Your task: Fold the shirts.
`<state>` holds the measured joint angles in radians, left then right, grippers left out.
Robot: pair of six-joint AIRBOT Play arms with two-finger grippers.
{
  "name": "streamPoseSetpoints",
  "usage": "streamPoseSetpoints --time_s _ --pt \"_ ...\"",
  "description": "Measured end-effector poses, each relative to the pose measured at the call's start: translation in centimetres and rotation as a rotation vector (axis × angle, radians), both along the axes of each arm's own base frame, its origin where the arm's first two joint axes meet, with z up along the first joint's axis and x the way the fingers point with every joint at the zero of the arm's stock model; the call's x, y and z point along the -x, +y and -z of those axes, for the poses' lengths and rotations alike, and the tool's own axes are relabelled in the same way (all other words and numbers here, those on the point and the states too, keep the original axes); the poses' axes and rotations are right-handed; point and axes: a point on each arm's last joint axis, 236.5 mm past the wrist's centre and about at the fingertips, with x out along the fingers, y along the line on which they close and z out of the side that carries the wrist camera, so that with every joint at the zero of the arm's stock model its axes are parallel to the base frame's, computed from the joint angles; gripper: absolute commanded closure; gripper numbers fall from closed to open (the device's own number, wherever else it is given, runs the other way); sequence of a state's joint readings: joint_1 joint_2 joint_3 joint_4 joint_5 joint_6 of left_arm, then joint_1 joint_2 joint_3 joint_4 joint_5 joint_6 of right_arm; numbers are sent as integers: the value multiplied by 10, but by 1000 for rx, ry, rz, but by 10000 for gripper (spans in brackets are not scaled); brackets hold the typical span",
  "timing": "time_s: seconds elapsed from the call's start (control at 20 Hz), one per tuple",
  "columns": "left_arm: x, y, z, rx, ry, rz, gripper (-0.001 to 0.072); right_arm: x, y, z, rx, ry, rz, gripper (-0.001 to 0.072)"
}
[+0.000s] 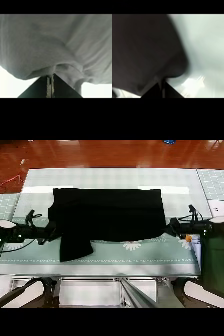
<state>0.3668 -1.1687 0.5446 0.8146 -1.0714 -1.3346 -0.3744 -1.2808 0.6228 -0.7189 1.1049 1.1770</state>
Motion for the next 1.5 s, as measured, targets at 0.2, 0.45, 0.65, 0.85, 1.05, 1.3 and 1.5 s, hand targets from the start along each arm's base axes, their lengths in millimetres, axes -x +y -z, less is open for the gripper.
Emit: streamPoseSetpoints --time_s 0.2,0.45,0.65,0.85,1.05,1.3,1.5 --pt "-43 18 -40 -23 -119 29 689 -33 -16 -25 59 -82 -15 687" --pt "-113 28 -66 -25 -183 96 689 -91 -21 -50 113 -180 -49 687" --pt "-180 31 -74 -25 -216 109 689 -150 -22 -63 113 -243 -44 687" --pt "-233 30 -69 -31 -241 110 689 -195 -20 -61 101 -275 -35 687" --pt "-264 26 -55 -34 -244 111 645 -224 -14 -48 79 -283 -21 677" --pt "-271 27 -40 -31 -214 119 198 -238 -14 -29 75 -265 17 301" --pt "-249 73 -48 -93 -122 110 198 -239 -50 -55 79 -294 79 303"
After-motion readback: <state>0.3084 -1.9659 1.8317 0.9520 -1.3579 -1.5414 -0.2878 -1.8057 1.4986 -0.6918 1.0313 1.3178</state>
